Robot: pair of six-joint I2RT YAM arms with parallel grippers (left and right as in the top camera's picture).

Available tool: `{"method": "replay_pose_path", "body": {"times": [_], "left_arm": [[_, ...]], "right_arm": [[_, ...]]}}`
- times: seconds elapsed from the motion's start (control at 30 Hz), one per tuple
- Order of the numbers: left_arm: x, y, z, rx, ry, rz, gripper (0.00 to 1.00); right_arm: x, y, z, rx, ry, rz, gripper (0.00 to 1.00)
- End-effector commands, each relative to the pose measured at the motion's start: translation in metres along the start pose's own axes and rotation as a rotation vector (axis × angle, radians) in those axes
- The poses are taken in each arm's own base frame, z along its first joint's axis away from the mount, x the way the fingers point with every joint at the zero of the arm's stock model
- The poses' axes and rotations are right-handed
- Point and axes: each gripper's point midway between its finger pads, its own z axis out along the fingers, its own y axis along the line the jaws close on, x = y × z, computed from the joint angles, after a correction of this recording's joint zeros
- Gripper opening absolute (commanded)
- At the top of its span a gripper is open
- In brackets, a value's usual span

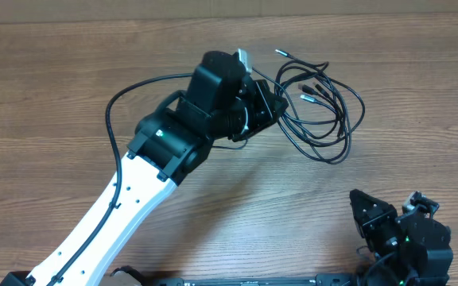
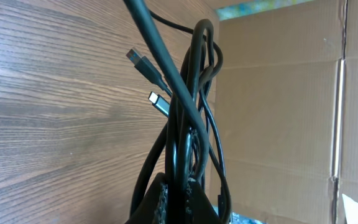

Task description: Untangle cables

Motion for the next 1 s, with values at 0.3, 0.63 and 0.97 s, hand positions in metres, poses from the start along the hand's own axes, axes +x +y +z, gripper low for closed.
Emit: {"method": "replay_pose_path", "body": {"times": [0.3, 0.63, 0.97], "left_arm": [[0.002, -0.017, -0.008, 0.058, 0.027, 0.02, 0.04], [0.012, -0.019, -0.007, 0.064, 0.066, 0.024, 0.04], [0.035, -0.022, -0.003, 0.058, 0.118, 0.043, 0.04]], "right_arm": [[0.017, 0.068, -0.015, -0.292, 0.142, 0.02, 0.45], [0.017, 0.086, -0.021, -0.369, 0.162, 0.052, 0.59], [0.012, 0.087, -0.021, -0.371, 0.137, 0.062, 0.6]]}}
